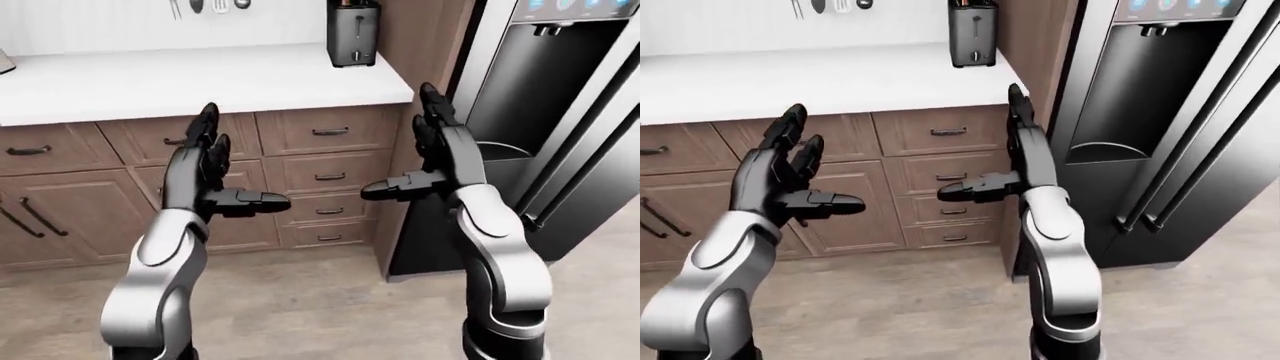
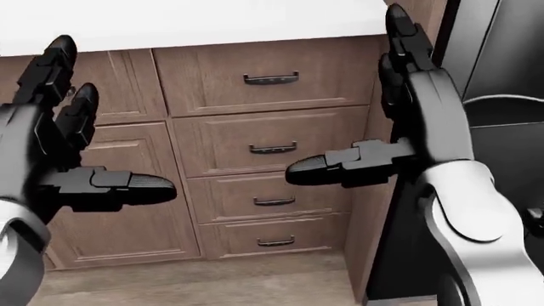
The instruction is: Push down the lever of the toaster to turn it on.
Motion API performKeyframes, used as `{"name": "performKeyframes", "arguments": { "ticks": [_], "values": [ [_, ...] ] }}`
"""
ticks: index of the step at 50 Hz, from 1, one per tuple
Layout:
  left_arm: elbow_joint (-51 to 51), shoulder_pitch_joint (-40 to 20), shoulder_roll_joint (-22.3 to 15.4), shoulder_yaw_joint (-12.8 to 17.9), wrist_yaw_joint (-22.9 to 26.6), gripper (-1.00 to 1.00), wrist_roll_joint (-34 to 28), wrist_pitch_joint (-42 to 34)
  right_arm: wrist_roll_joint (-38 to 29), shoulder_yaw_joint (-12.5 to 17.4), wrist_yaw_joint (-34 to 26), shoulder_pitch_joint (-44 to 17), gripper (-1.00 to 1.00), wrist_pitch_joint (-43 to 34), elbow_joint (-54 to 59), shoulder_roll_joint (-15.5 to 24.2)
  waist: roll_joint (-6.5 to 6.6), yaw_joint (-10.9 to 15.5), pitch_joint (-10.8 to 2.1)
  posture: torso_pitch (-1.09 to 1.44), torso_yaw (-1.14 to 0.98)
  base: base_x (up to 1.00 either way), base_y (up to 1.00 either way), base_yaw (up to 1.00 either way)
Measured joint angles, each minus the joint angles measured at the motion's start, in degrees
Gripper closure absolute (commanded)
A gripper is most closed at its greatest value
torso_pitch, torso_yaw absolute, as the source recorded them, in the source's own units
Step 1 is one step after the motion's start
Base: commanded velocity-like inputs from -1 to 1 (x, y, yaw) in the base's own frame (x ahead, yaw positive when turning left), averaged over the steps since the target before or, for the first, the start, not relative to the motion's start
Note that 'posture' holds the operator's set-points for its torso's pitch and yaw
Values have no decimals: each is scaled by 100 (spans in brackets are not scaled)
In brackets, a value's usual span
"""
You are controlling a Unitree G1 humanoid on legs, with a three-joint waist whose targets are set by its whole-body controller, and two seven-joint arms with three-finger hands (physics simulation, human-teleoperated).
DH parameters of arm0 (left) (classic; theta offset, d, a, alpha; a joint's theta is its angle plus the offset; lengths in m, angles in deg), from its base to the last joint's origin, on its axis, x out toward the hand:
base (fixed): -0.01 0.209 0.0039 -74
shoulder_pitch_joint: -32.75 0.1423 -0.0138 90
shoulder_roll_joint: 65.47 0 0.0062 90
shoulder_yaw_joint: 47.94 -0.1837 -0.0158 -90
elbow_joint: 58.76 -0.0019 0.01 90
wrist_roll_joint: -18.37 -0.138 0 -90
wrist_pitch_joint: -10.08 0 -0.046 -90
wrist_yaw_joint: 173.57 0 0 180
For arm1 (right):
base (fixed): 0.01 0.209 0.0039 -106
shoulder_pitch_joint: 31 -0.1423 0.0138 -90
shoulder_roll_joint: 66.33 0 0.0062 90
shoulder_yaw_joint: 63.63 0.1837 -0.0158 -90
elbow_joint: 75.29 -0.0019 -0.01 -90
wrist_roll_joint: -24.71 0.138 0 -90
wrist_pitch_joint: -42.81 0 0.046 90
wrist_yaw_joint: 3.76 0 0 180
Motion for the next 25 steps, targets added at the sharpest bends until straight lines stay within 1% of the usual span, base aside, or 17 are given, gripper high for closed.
{"name": "performKeyframes", "arguments": {
  "ticks": [1, 4, 5, 6, 8, 9, 10, 11, 12, 14, 15, 16, 18, 21, 23, 24, 25],
  "values": [
    [6, -20, -4, -16, 5, -100, 20, -13, -5, 13, 12, -24, -100, -38, -25, 17, 21, -7, -4, 0, 0, 20, 0, 0],
    [10, -23, -16, -36, 20, -100, 58, -43, -30, 36, 35, -18, -100, -119, -11, 39, -49, 8, -39, 0, 0, 21, 0, 0],
    [9, -48, -32, -13, 18, -100, 67, -76, -38, 29, 39, -48, -100, -155, 7, 40, -40, 13, -35, 0, 0, 20, 0, 0],
    [4, -86, -50, 18, 11, -100, 73, -108, -46, 14, 40, -86, -100, -187, 19, 39, -6, 15, -21, 0, 0, 20, 0, 0],
    [-3, -178, -72, 75, -27, -100, 84, -163, -56, -24, 39, -149, -100, -208, 35, 23, 123, 6, 12, 0, 0, 20, 0, 0],
    [9, -206, -80, 88, -50, -100, 88, -171, -57, -46, 35, -170, -100, -211, 38, 11, 221, -4, 15, 0, 0, 20, 0, 0],
    [31, -222, -90, 95, -68, -100, 93, -169, -53, -68, 26, -197, -100, -223, 30, 4, 352, -4, -2, 0, 0, 19, 0, 0],
    [34, -199, -116, 114, -79, -100, 97, -155, -47, -107, 16, -188, -100, -225, 35, -39, 306, 47, 17, 0, 0, 20, 0, 0],
    [10, -163, -114, 128, -89, -100, 94, -149, -33, -150, 0, -142, -100, -223, 52, -53, 295, 83, 43, 0, 0, 20, 0, 0],
    [-48, -76, -122, 160, -106, -100, 78, -149, 6, -204, -32, -64, -100, -244, 108, -88, 344, 108, 42, 0, 0, 19, 0, 0],
    [-77, -66, -126, 163, -109, -100, 72, -150, 16, -201, -38, -39, -100, -257, 116, -90, 326, 106, 19, 0, 0, 20, 0, 0],
    [-88, -68, -131, 163, -108, -100, 70, -146, 18, -182, -36, -36, -100, -259, 125, -87, 279, 101, 3, 0, 0, 20, 0, 0],
    [-50, -81, -134, 160, -106, -100, 81, -134, -3, -137, -13, -48, -100, -231, 109, -79, 145, 101, 6, 0, 0, 20, 0, 0],
    [0, -61, -138, 155, -92, -100, 95, -71, -28, -129, 19, -40, -100, -142, 52, -90, -88, 138, 10, 0, 0, 20, 0, 0],
    [-19, -77, -124, 152, -89, -100, 96, -28, -32, -144, 27, -26, -100, -106, 17, -95, -298, 139, -42, 0, 0, 19, 0, 0],
    [-55, -75, -78, 108, -88, -100, 102, -25, -39, -126, 33, 13, -100, -84, 20, -77, -222, 96, -24, 0, 0, 20, 0, 0],
    [-86, -68, -70, 58, -81, -100, 118, -55, -47, -102, 39, 39, -100, -90, 62, -81, -184, 57, 17, 0, 0, 20, 0, 0]
  ]
}}
